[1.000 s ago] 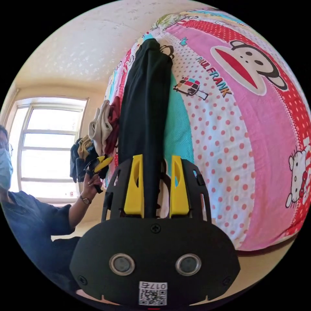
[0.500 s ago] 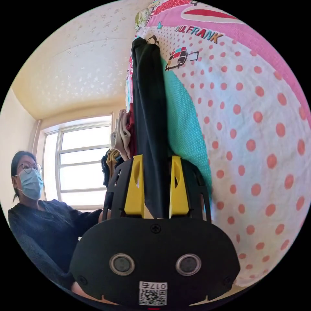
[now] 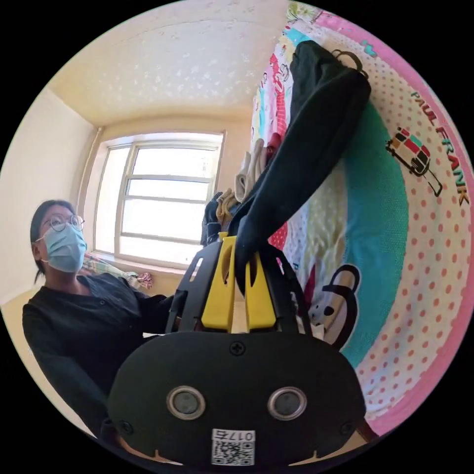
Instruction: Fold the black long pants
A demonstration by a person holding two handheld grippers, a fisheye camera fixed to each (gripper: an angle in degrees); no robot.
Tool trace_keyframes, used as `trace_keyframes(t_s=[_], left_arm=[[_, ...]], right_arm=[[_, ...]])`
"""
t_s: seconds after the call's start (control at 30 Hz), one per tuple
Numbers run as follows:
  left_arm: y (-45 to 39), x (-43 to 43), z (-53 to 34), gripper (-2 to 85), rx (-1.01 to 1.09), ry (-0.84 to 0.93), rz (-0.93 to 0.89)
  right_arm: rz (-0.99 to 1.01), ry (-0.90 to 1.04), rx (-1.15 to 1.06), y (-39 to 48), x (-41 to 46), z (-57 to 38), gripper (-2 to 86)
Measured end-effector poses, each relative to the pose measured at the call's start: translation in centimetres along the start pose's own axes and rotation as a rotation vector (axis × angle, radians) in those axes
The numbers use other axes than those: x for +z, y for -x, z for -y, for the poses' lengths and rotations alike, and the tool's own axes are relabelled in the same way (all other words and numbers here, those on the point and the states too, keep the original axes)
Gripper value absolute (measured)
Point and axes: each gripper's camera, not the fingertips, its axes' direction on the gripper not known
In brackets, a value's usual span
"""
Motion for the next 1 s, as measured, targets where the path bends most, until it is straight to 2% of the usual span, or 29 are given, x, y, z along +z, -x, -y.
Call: trace_keyframes(t_s=[0.13,0.3,0.5,0.57,0.67,0.73,1.0], left_arm=[[-12.6,-0.6,-3.6,3.0,0.223,-0.064,-0.124],[-28.5,0.7,-6.8,3.0,0.517,-0.106,-0.142],[-43.4,2.0,-7.6,2.3,0.756,-0.234,-0.153],[-46.0,2.6,-7.2,2.2,0.735,-0.274,-0.118],[-47.2,3.9,-6.0,2.0,0.685,-0.336,-0.015],[-44.8,5.3,-3.6,1.8,0.574,-0.345,0.06],[-32.6,10.1,5.8,2.5,0.353,-0.344,0.245]], right_arm=[[0.081,-0.045,-0.17,12.8,-5.0,-2.5,-0.3],[-0.009,0.038,-0.508,33.9,-10.2,-3.9,-0.4],[0.028,-0.015,-0.752,48.7,-13.7,-2.9,-0.4],[0.026,-0.038,-0.79,50.5,-14.2,-1.9,-0.4],[-0.008,-0.042,-0.679,49.5,-14.3,1.8,-0.4],[-0.058,-0.038,-0.606,47.1,-13.8,4.5,-0.4],[-0.243,-0.018,-0.357,33.4,-10.7,17.9,-0.3]])
